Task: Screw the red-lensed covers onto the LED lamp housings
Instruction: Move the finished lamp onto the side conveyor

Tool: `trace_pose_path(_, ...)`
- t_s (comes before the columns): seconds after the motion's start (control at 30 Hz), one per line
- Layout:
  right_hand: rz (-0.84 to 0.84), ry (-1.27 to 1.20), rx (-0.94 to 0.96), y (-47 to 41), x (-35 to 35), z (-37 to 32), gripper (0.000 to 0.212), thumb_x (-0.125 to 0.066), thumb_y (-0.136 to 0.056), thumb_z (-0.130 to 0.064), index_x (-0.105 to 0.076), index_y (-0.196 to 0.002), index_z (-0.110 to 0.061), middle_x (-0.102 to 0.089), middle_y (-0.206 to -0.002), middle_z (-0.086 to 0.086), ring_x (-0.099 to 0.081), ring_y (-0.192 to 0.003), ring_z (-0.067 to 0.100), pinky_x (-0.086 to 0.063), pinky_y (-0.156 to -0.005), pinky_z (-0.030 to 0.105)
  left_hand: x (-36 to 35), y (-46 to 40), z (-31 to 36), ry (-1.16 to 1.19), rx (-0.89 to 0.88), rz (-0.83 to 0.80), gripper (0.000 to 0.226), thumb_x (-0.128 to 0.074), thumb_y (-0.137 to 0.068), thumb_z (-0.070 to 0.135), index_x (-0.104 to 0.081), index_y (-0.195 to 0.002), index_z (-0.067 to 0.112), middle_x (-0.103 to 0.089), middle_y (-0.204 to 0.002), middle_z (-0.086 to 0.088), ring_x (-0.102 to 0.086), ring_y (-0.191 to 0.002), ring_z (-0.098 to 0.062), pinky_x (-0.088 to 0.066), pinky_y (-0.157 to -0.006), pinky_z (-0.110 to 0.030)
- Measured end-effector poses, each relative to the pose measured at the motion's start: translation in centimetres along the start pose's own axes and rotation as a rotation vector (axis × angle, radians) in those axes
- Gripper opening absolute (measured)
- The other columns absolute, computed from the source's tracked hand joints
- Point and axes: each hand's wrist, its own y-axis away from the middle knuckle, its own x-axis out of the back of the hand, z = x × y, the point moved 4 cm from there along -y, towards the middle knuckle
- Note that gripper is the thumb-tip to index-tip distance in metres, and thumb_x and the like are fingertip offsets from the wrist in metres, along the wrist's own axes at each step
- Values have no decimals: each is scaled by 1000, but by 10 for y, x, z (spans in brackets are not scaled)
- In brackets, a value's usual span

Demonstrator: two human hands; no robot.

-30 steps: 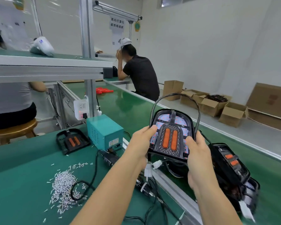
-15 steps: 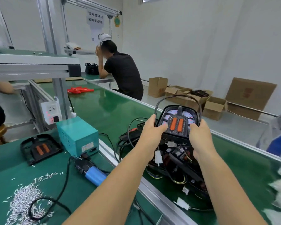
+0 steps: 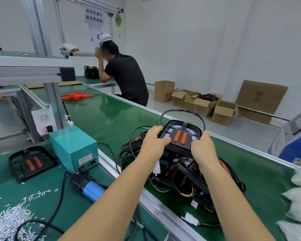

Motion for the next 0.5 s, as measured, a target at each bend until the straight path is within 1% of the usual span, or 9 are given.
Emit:
trace_pose_path(0.03,-8,3,-6,0,0,1,58,-34,-96,2,-18,-152,-5,-36,-151,15,-47,-114,27,-42,-80,35,0,0,-1,-4,6,2,54,-56,-93,12,-40,-144,21,-33,-153,1,-35,-138,-22,-32,-112,-47)
trace_pose_path(0.07,-17,4,-10,1,0,2,58,-34,-96,2,-18,-152,-5,-36,-151,14,-47,-110,26,-42,-76,34,0,0,-1,-8,11,6,53,-55,-93,12,-40,-144,21,-33,-152,1,-35,-138,-22,-32,-112,-47)
trace_pose_path(0.13,-38,5,-17,3,0,4,60,-34,-97,1,-15,-153,-7,-33,-153,13,-47,-94,21,-39,-59,30,1,0,-3,-21,13,8,53,-54,-94,13,-40,-144,22,-35,-151,1,-37,-137,-22,-33,-112,-47)
trace_pose_path(0.2,-51,12,-25,6,-1,5,63,-33,-99,0,-8,-156,-9,-27,-157,11,-41,-87,19,-34,-53,25,2,0,-3,-59,-8,11,53,-52,-94,13,-39,-145,20,-35,-152,2,-35,-137,-20,-31,-113,-46)
trace_pose_path(0.3,-62,49,-24,9,-1,6,65,-32,-99,-2,-1,-156,-10,-20,-161,9,-34,-92,17,-33,-57,28,0,0,-2,-140,-42,4,52,-47,-95,13,-37,-146,18,-32,-153,3,-31,-139,-18,-27,-115,-44)
trace_pose_path(0.37,-70,77,-27,9,-1,5,65,-32,-99,-2,-2,-156,-9,-19,-161,9,-33,-90,16,-32,-54,26,-2,0,-2,-201,-61,-28,49,-46,-96,18,-38,-144,18,-30,-155,1,-32,-139,-21,-28,-114,-44)
trace_pose_path(0.43,-79,89,-36,9,1,4,65,-32,-98,-2,-3,-156,-8,-18,-161,9,-36,-98,17,-32,-61,29,-3,2,-2,-258,-93,-55,57,-54,-93,27,-34,-147,22,-21,-157,6,-26,-142,-17,-24,-113,-33)
trace_pose_path(0.47,-82,93,-39,9,1,4,65,-33,-98,-2,-4,-156,-8,-18,-161,9,-39,-105,20,-34,-68,30,-3,3,-3,-280,-110,-66,66,-61,-89,32,-31,-148,25,-15,-158,10,-22,-142,-13,-22,-107,-27)
trace_pose_path(0.5,-81,99,-41,9,1,3,64,-33,-98,-2,-6,-156,-8,-19,-161,9,-42,-112,24,-33,-73,30,-3,3,-3,-302,-122,-74,73,-68,-84,36,-32,-147,28,-11,-158,13,-20,-142,-10,-22,-101,-25)
